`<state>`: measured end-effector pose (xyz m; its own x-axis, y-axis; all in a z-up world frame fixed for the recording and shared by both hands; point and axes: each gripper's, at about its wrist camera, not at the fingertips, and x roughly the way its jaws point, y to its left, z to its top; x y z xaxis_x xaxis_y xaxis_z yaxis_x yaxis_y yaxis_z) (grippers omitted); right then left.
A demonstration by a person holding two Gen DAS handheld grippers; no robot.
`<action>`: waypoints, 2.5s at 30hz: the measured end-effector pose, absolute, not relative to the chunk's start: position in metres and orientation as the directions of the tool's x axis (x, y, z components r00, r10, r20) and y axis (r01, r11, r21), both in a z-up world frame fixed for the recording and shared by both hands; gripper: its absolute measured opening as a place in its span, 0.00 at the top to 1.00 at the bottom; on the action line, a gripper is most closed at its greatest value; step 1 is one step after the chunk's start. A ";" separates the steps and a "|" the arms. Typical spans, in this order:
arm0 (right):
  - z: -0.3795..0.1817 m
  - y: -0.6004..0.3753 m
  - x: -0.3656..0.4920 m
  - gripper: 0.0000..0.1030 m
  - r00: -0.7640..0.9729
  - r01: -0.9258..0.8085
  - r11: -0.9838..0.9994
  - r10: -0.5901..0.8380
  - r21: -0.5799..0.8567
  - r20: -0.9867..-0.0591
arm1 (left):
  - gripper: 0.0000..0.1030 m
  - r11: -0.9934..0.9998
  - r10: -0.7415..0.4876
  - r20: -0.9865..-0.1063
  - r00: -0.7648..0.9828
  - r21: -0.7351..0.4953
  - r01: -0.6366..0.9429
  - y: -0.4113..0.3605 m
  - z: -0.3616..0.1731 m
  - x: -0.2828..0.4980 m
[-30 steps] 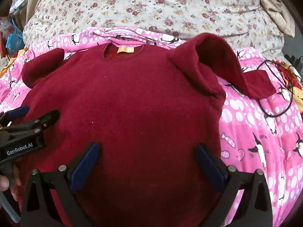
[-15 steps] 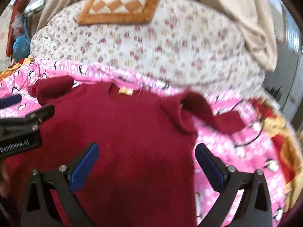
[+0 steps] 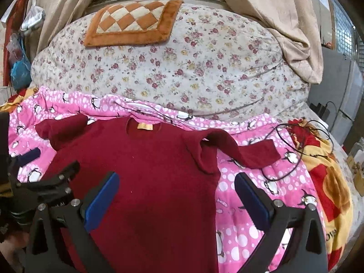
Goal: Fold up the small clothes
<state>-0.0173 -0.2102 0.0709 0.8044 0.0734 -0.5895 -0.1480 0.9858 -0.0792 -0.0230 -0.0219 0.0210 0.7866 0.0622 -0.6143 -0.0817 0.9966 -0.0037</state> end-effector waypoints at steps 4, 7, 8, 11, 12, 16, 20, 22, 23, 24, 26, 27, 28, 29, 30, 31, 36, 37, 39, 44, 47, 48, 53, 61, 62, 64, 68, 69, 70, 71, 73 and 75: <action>0.066 -0.209 -0.002 0.00 0.793 -0.202 0.971 0.088 -0.124 -0.603 | 0.12 0.996 0.061 -0.651 0.757 -0.009 -0.089 -0.021 0.013 -0.018; 0.056 -0.217 0.002 0.00 0.786 -0.214 0.973 0.117 -0.088 -0.607 | 0.13 0.995 0.080 -0.662 0.745 0.012 -0.096 -0.020 0.010 -0.017; 0.050 -0.220 0.003 0.00 0.778 -0.200 0.978 0.117 -0.067 -0.617 | 0.13 0.995 0.082 -0.664 0.743 0.015 -0.097 -0.020 0.010 -0.017; 0.036 -0.221 0.007 0.00 0.721 -0.157 0.986 0.076 -0.055 -0.689 | 0.13 0.995 0.093 -0.671 0.736 0.028 -0.100 -0.020 0.008 -0.016; 0.035 -0.221 0.006 0.00 0.721 -0.156 0.986 0.079 -0.051 -0.689 | 0.13 0.995 0.093 -0.674 0.732 0.030 -0.099 -0.020 0.008 -0.016; 0.036 -0.218 0.001 0.00 0.732 -0.169 0.982 0.066 -0.087 -0.678 | 0.13 0.995 0.088 -0.683 0.725 0.031 -0.092 -0.020 0.008 -0.015; 0.035 -0.217 0.002 0.00 0.729 -0.157 0.982 0.043 -0.105 -0.683 | 0.13 0.996 0.079 -0.674 0.735 0.028 -0.081 -0.021 0.015 -0.017; 0.035 -0.219 0.002 0.00 0.725 -0.152 0.984 0.051 -0.088 -0.687 | 0.13 0.996 0.078 -0.668 0.740 0.028 -0.080 -0.021 0.019 -0.018; 0.035 -0.220 0.004 0.00 0.722 -0.151 0.985 0.052 -0.084 -0.690 | 0.13 0.996 0.077 -0.667 0.741 0.027 -0.080 -0.021 0.020 -0.018; 0.035 -0.221 0.004 0.00 0.719 -0.150 0.986 0.054 -0.079 -0.693 | 0.13 0.997 0.074 -0.668 0.741 0.023 -0.080 -0.020 0.021 -0.018; 0.034 -0.221 0.005 0.00 0.715 -0.149 0.986 0.055 -0.076 -0.697 | 0.13 0.997 0.071 -0.667 0.742 0.018 -0.080 -0.019 0.024 -0.018; 0.033 -0.220 0.004 0.00 0.715 -0.151 0.986 0.056 -0.076 -0.697 | 0.13 0.997 0.072 -0.666 0.742 0.019 -0.080 -0.019 0.025 -0.018; 0.033 -0.219 0.004 0.00 0.716 -0.153 0.985 0.056 -0.079 -0.696 | 0.13 0.997 0.072 -0.666 0.743 0.021 -0.078 -0.020 0.025 -0.019; 0.033 -0.219 0.003 0.00 0.717 -0.155 0.984 0.054 -0.083 -0.695 | 0.13 0.997 0.072 -0.665 0.744 0.022 -0.077 -0.021 0.026 -0.019; 0.033 -0.218 0.002 0.00 0.719 -0.156 0.984 0.052 -0.087 -0.693 | 0.13 0.997 0.074 -0.663 0.745 0.024 -0.077 -0.021 0.026 -0.019; 0.033 -0.217 0.002 0.00 0.720 -0.157 0.984 0.053 -0.089 -0.692 | 0.13 0.997 0.076 -0.664 0.744 0.027 -0.077 -0.022 0.026 -0.020; 0.033 -0.215 0.001 0.00 0.720 -0.157 0.984 0.055 -0.086 -0.691 | 0.13 0.996 0.085 -0.668 0.739 0.036 -0.082 -0.022 0.022 -0.019; 0.033 -0.216 0.001 0.00 0.721 -0.160 0.983 0.058 -0.085 -0.690 | 0.13 0.996 0.089 -0.670 0.737 0.040 -0.083 -0.022 0.020 -0.018; 0.032 -0.215 0.000 0.00 0.723 -0.160 0.983 0.056 -0.088 -0.689 | 0.13 0.996 0.089 -0.677 0.731 0.042 -0.082 -0.022 0.017 -0.017; 0.031 -0.215 0.000 0.00 0.723 -0.158 0.983 0.054 -0.090 -0.688 | 0.13 0.996 0.087 -0.683 0.725 0.040 -0.082 -0.020 0.013 -0.016; 0.031 -0.215 0.000 0.00 0.723 -0.160 0.983 0.055 -0.090 -0.688 | 0.13 0.996 0.082 -0.687 0.722 0.036 -0.079 -0.019 0.012 -0.016; 0.031 -0.215 0.000 0.00 0.723 -0.160 0.983 0.055 -0.090 -0.689 | 0.13 0.996 0.079 -0.687 0.722 0.033 -0.077 -0.019 0.013 -0.016; 0.029 -0.210 0.002 0.00 0.721 -0.168 0.981 0.057 -0.094 -0.690 | 0.13 0.997 0.067 -0.691 0.719 0.019 -0.074 -0.017 0.012 -0.015; 0.031 -0.208 0.002 0.00 0.722 -0.166 0.982 0.059 -0.090 -0.689 | 0.13 0.997 0.061 -0.697 0.714 0.015 -0.070 -0.018 0.010 -0.014; 0.032 -0.208 0.002 0.00 0.722 -0.164 0.983 0.060 -0.087 -0.689 | 0.13 0.997 0.062 -0.698 0.713 0.017 -0.070 -0.019 0.010 -0.014; 0.032 -0.207 0.001 0.00 0.723 -0.163 0.983 0.061 -0.084 -0.688 | 0.13 0.997 0.065 -0.697 0.714 0.019 -0.071 -0.019 0.010 -0.014; 0.031 -0.206 0.002 0.00 0.717 -0.164 0.983 0.061 -0.083 -0.694 | 0.13 0.997 0.069 -0.699 0.712 0.023 -0.074 -0.018 0.008 -0.014; 0.031 -0.206 0.002 0.00 0.719 -0.161 0.983 0.057 -0.086 -0.692 | 0.13 0.997 0.069 -0.699 0.712 0.023 -0.074 -0.018 0.008 -0.014; 0.031 -0.206 0.002 0.00 0.720 -0.160 0.983 0.055 -0.088 -0.692 | 0.13 0.997 0.069 -0.699 0.712 0.024 -0.074 -0.018 0.008 -0.014; 0.031 -0.206 0.002 0.00 0.719 -0.159 0.983 0.054 -0.088 -0.693 | 0.13 0.997 0.070 -0.699 0.712 0.025 -0.074 -0.018 0.008 -0.014; 0.030 -0.207 0.003 0.00 0.716 -0.157 0.984 0.057 -0.080 -0.695 | 0.13 0.997 0.069 -0.700 0.711 0.024 -0.073 -0.017 0.008 -0.014; 0.032 -0.208 0.002 0.00 0.719 -0.153 0.985 0.058 -0.076 -0.693 | 0.13 0.997 0.069 -0.701 0.710 0.024 -0.074 -0.017 0.007 -0.014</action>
<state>0.0021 -0.2082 0.0317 0.7185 0.0582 -0.6931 -0.1534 0.9852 -0.0763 -0.0145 -0.0166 0.0072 0.7096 0.0694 -0.7012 -0.0740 0.9970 0.0238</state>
